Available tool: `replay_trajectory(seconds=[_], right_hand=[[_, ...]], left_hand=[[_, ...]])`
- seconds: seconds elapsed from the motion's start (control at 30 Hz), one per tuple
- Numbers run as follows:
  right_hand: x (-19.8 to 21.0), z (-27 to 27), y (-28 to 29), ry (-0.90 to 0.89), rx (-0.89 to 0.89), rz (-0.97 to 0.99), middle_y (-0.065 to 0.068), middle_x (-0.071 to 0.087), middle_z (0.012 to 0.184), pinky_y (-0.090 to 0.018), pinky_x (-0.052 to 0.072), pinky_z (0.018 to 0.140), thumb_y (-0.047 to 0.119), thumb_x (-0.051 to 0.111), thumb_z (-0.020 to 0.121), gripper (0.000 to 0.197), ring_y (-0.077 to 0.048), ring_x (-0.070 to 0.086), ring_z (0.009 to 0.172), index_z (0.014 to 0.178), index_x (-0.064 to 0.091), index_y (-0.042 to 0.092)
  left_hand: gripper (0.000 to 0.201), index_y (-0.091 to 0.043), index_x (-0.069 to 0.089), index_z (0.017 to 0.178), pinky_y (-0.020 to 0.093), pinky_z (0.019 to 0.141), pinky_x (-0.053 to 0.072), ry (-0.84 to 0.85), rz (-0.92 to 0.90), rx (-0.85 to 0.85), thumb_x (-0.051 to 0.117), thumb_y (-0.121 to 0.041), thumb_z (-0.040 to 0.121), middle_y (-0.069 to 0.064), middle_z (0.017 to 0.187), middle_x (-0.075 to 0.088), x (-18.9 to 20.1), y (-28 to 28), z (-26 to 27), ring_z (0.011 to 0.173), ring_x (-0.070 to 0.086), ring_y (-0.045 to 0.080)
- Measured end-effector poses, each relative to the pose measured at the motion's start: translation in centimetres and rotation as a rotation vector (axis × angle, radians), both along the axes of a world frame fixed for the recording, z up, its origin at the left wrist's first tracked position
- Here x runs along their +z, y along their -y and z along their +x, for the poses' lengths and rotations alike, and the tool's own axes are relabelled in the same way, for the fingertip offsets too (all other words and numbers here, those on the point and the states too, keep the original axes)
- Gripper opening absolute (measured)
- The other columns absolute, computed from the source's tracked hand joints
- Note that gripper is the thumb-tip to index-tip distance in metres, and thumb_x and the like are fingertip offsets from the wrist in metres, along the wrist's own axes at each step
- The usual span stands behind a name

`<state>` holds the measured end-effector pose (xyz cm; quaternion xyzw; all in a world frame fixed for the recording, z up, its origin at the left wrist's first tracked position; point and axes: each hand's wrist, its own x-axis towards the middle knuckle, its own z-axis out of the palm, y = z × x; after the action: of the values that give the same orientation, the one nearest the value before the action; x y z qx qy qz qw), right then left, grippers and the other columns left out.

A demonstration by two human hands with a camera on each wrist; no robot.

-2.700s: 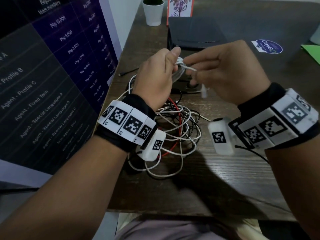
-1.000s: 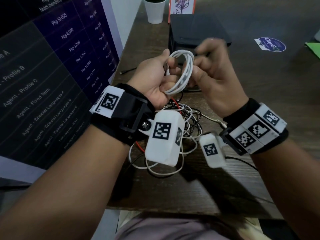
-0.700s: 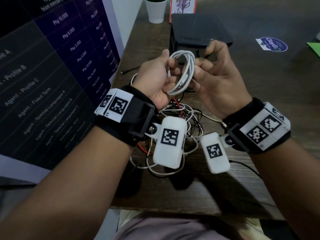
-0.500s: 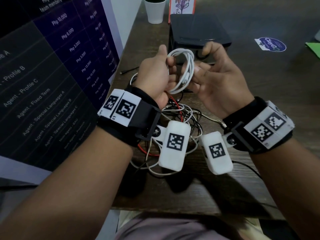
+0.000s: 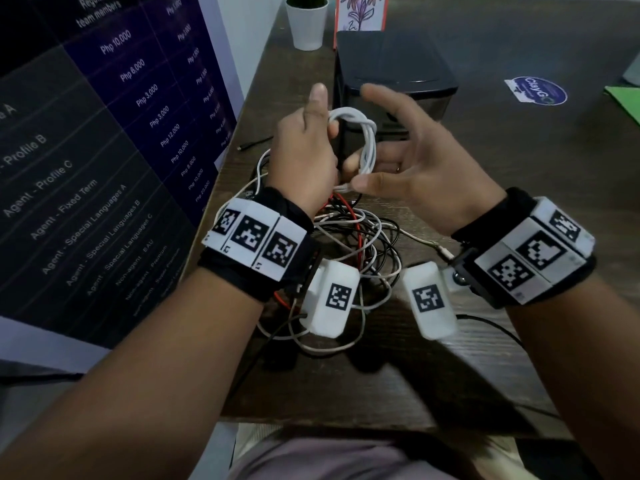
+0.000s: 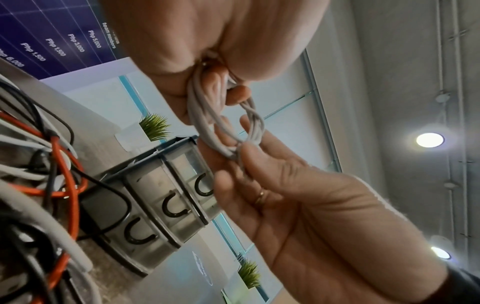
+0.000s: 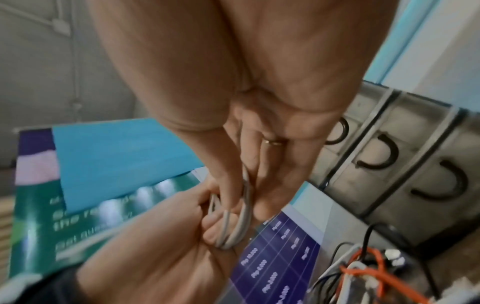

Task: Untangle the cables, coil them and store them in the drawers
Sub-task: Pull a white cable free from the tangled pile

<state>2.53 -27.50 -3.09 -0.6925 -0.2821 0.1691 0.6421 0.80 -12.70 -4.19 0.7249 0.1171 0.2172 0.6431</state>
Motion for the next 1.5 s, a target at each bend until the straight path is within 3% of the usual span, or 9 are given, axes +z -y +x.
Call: replay_trajectory(seconds=[0.17, 0.3, 0.5, 0.6, 0.73, 0.97, 1.13, 1.37, 1.5], right_hand=[[0.0, 0.1, 0.0, 0.165, -0.001, -0.229, 0.001, 0.073, 0.110, -0.029, 0.058, 0.084, -0.017, 0.065, 0.083, 0.081, -0.011, 0.071, 0.099, 0.150, 0.033, 0.016], [-0.1, 0.4, -0.1, 0.202, -0.016, -0.365, 0.008, 0.065, 0.128, -0.039, 0.056, 0.094, -0.009, 0.070, 0.084, 0.087, -0.006, 0.068, 0.108, 0.154, 0.026, 0.020], [0.9, 0.4, 0.9, 0.109, 0.068, -0.401, 0.001, 0.073, 0.112, -0.031, 0.057, 0.090, -0.014, 0.064, 0.085, 0.082, -0.011, 0.072, 0.098, 0.150, 0.036, 0.027], [0.6, 0.4, 0.7, 0.112, 0.033, -0.385, -0.004, 0.072, 0.099, -0.026, 0.057, 0.067, -0.019, 0.053, 0.085, 0.070, -0.018, 0.068, 0.077, 0.139, 0.046, 0.023], [-0.8, 0.3, 0.2, -0.029, -0.064, -0.239, 0.007, 0.060, 0.073, -0.015, 0.038, 0.045, -0.016, 0.049, 0.088, 0.048, -0.003, 0.051, 0.053, 0.125, 0.054, 0.013], [-2.7, 0.5, 0.0, -0.079, -0.125, -0.256, 0.002, 0.058, 0.071, -0.019, 0.037, 0.043, -0.005, 0.056, 0.090, 0.038, -0.009, 0.049, 0.050, 0.124, 0.059, 0.011], [-3.9, 0.6, 0.2, -0.023, -0.177, -0.261, -0.002, 0.062, 0.076, -0.019, 0.040, 0.043, 0.019, 0.053, 0.101, 0.020, -0.011, 0.051, 0.050, 0.120, 0.059, 0.014], [-6.9, 3.8, 2.2, -0.001, -0.342, -0.455, -0.004, 0.062, 0.073, -0.012, 0.038, 0.045, 0.017, 0.048, 0.103, 0.011, 0.001, 0.050, 0.044, 0.097, 0.057, 0.014], [-7.7, 5.2, 2.6, 0.014, -0.343, -0.611, -0.014, 0.061, 0.106, -0.014, 0.045, 0.065, 0.007, 0.047, 0.102, 0.024, -0.026, 0.055, 0.087, 0.125, 0.054, 0.006]], left_hand=[[0.045, -0.017, 0.041, 0.069, 0.020, 0.040, 0.026, -0.030, -0.079, -0.074, 0.033, -0.039, 0.106, -0.002, 0.050, 0.033, -0.3, 0.2, -0.1, 0.034, 0.030, 0.009], [0.046, -0.020, 0.043, 0.066, 0.026, 0.047, 0.029, -0.021, 0.065, -0.104, 0.034, -0.042, 0.105, -0.011, 0.046, 0.037, -0.5, 0.1, 0.0, 0.039, 0.035, 0.009], [0.047, -0.023, 0.044, 0.063, 0.032, 0.056, 0.033, 0.038, 0.343, -0.080, 0.034, -0.037, 0.106, -0.008, 0.052, 0.040, -0.2, 0.1, -0.1, 0.047, 0.041, 0.010], [0.046, -0.023, 0.044, 0.063, 0.040, 0.057, 0.036, 0.020, 0.264, -0.102, 0.035, -0.041, 0.105, -0.010, 0.049, 0.039, -0.8, 0.3, 0.1, 0.048, 0.039, 0.012], [0.047, -0.019, 0.046, 0.065, 0.038, 0.057, 0.039, -0.022, 0.131, -0.142, 0.035, -0.043, 0.104, -0.003, 0.053, 0.045, -1.8, 0.7, 0.0, 0.051, 0.045, 0.019], [0.049, -0.018, 0.047, 0.067, 0.033, 0.062, 0.034, -0.132, 0.112, -0.225, 0.034, -0.046, 0.104, 0.008, 0.059, 0.039, -2.8, -0.1, -0.7, 0.058, 0.039, 0.020], [0.042, -0.008, 0.061, 0.081, 0.037, 0.070, 0.044, -0.231, -0.018, -0.303, 0.052, -0.047, 0.095, 0.007, 0.072, 0.058, -3.2, 0.3, -1.3, 0.068, 0.054, 0.019], [0.011, -0.015, 0.061, 0.100, 0.029, 0.076, 0.045, -0.330, 0.276, -0.292, 0.059, -0.024, 0.093, 0.000, 0.087, 0.062, -4.1, -0.2, -1.0, 0.078, 0.059, 0.014], [0.028, -0.017, 0.056, 0.119, 0.031, 0.092, 0.044, -0.221, 0.695, -0.228, 0.058, -0.020, 0.091, 0.003, 0.114, 0.058, -4.1, -1.0, -0.2, 0.102, 0.056, 0.016]])
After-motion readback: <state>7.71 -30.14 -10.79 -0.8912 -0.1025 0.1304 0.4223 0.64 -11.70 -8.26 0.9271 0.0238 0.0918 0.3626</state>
